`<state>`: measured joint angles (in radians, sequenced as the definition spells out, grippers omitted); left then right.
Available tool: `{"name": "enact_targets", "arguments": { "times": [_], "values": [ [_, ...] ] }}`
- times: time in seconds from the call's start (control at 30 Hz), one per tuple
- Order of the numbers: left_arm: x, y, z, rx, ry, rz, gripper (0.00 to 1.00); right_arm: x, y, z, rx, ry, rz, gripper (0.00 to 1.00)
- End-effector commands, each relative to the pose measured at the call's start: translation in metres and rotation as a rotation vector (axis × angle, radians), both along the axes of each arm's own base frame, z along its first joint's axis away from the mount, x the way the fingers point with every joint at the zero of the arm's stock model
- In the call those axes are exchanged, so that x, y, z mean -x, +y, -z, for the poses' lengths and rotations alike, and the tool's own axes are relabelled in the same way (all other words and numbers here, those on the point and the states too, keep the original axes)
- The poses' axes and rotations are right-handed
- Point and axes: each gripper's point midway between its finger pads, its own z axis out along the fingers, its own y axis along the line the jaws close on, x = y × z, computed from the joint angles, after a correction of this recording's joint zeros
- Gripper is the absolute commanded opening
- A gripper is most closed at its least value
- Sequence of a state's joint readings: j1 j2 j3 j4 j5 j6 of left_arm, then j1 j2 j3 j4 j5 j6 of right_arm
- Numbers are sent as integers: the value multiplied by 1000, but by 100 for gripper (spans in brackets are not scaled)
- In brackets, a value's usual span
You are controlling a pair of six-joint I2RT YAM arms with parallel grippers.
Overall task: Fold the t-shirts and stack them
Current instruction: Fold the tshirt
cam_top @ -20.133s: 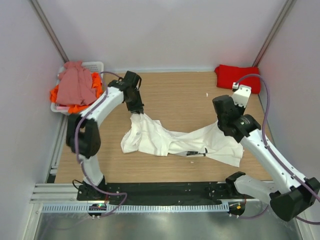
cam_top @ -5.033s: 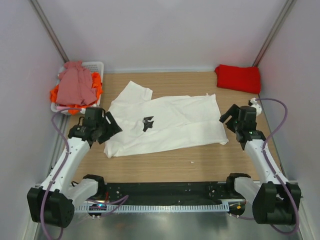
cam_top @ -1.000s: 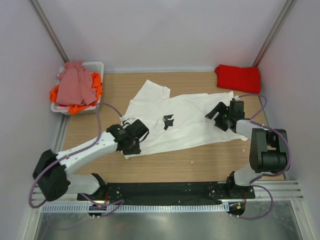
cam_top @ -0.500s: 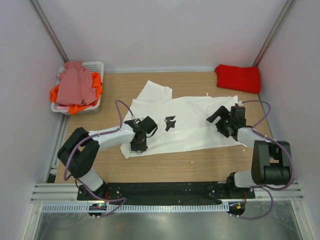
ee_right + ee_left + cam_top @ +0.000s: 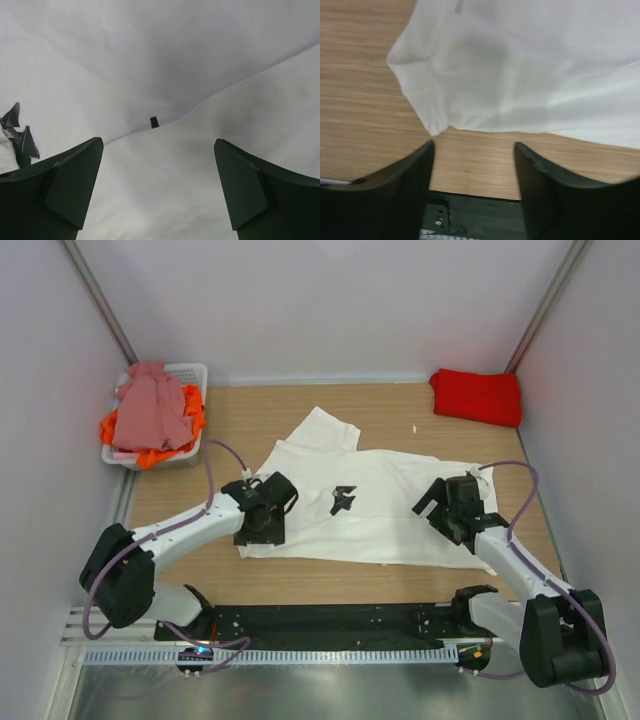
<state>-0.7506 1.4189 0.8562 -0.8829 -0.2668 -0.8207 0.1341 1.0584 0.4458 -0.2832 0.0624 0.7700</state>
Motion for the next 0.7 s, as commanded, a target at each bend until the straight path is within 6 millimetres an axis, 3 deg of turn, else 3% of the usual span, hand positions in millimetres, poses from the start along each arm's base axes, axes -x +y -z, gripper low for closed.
{"name": "enact_targets", "arguments": {
  "times": [0.0,0.03,0.1,0.13,0.17,0.23,0.3,0.33,0.37,0.4,0.43,0.47,0.5,0.53,0.57,0.6,0.67],
  "values": [
    [-52,-12,-74,47,-255,-9,73,-13,-20,-43,93,-100,66,100],
    [-75,-24,-102,73,-330,15,76,-24,-14,-57,68,-181,55,100],
    [-117,-36,-132,116,-435,18,79,-33,-2,-80,6,-309,19,100],
    [-135,-46,-130,122,-423,65,79,-38,6,-84,-33,-381,-4,100],
    [-169,-48,-157,173,-489,30,79,-38,21,-90,-84,-430,-57,100],
    [-211,-58,-174,243,-539,22,78,-37,40,-98,-160,-588,-135,100],
    [-268,-69,-178,319,-564,43,74,-30,50,-93,-190,-664,-175,100],
    [-284,-78,-171,359,-546,71,73,-25,51,-89,-232,-697,-159,100],
    [-309,-72,-138,341,-496,63,71,-25,49,-92,-210,-706,-173,100],
    [-336,-78,-157,374,-554,71,68,-20,56,-93,-216,-721,-215,100],
    [-350,-82,-150,392,-543,83,68,-20,57,-100,-223,-765,-224,100],
    [-368,-86,-113,422,-479,96,68,-19,56,-103,-230,-776,-216,100],
    [-389,-92,-132,466,-532,110,69,-18,56,-103,-230,-782,-220,100],
    [-403,-90,-134,495,-544,112,71,-18,57,-102,-237,-779,-221,100],
    [-411,-101,-89,545,-457,128,75,-18,58,-102,-243,-781,-219,100],
    [-427,-107,-113,595,-522,147,77,-17,58,-102,-247,-789,-225,100],
    [-443,-108,-95,637,-525,142,82,-16,59,-104,-252,-804,-225,100]
  ]
}}
